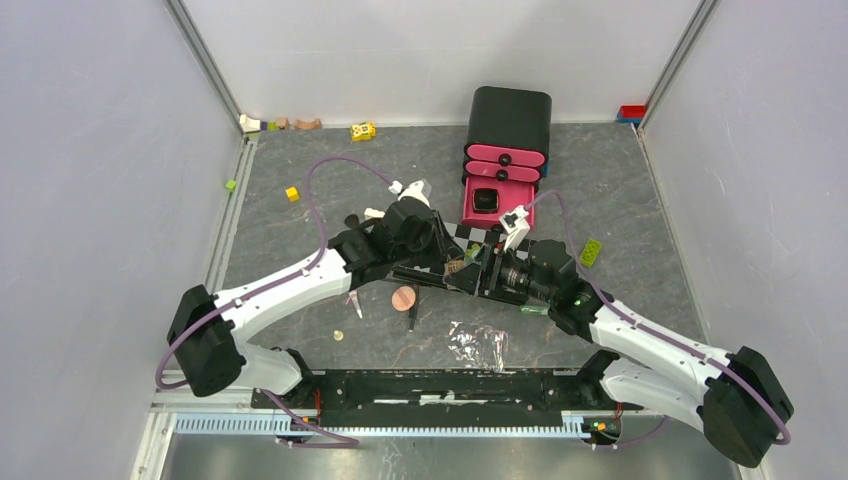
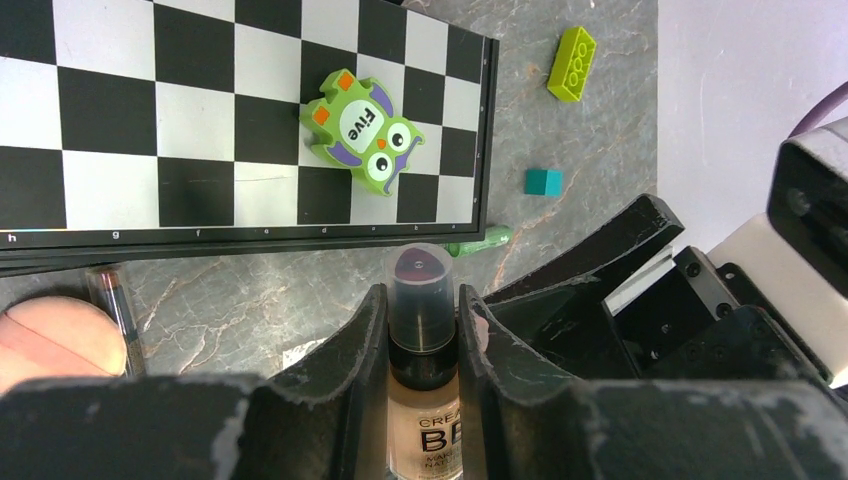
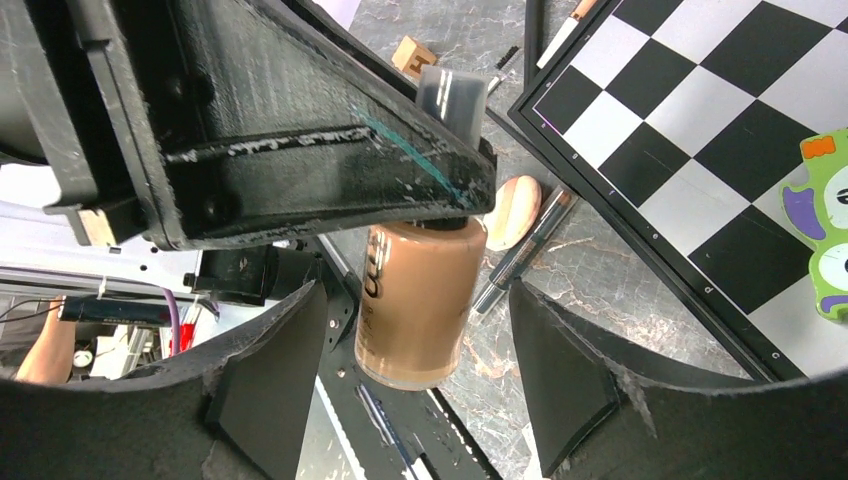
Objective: Organize the makeup
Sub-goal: Place the makeup in the drawer.
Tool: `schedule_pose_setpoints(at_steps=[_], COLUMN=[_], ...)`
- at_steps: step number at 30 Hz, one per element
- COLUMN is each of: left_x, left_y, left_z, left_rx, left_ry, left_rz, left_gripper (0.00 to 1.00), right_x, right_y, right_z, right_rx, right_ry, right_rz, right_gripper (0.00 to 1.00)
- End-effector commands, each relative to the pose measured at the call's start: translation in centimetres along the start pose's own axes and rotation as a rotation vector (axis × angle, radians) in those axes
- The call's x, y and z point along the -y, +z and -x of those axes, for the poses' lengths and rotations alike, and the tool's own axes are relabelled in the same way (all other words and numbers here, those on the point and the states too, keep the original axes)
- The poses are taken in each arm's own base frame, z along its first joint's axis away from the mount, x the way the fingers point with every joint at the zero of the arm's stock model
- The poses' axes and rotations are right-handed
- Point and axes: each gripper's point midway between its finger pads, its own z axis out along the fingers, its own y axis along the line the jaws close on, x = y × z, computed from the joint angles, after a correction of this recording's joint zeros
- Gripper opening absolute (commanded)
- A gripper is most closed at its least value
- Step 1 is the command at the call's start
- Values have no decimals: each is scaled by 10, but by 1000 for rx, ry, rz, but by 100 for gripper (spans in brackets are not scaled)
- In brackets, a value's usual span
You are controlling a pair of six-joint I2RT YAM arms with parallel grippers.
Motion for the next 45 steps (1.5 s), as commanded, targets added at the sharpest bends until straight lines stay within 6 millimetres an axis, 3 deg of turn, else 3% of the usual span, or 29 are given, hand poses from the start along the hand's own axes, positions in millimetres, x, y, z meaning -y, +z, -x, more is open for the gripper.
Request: schedule_pose_setpoints(at_steps=[1, 15, 25, 27, 32, 36, 45], left_x=[23, 21, 22, 23, 23, 26, 27], left_y=[-2, -5, -7, -6, -7, -10, -27], left_z=[10, 10, 8, 7, 7, 10, 25], left_rx=[33, 42, 39, 33, 24, 27, 65], left_ry=[56, 70, 72, 72, 73, 76, 116], left_rz=[-77, -73, -83, -85, -80, -80, -50], left_gripper=[2, 2, 7, 12, 39, 54, 69], right_x=[-5, -1, 0, 0, 3, 5, 21], right_y=[-1, -3, -3, -3, -3, -3, -6], right_z=[9, 7, 7, 7, 8, 9, 16], right_rx=[35, 40, 44, 45, 46, 47, 53], right_ry=[-16, -6, -4, -4, -5, -15, -58], right_rz=[24, 15, 19, 18, 5, -13, -116], right_gripper=[73, 57, 26, 24, 20, 19, 19])
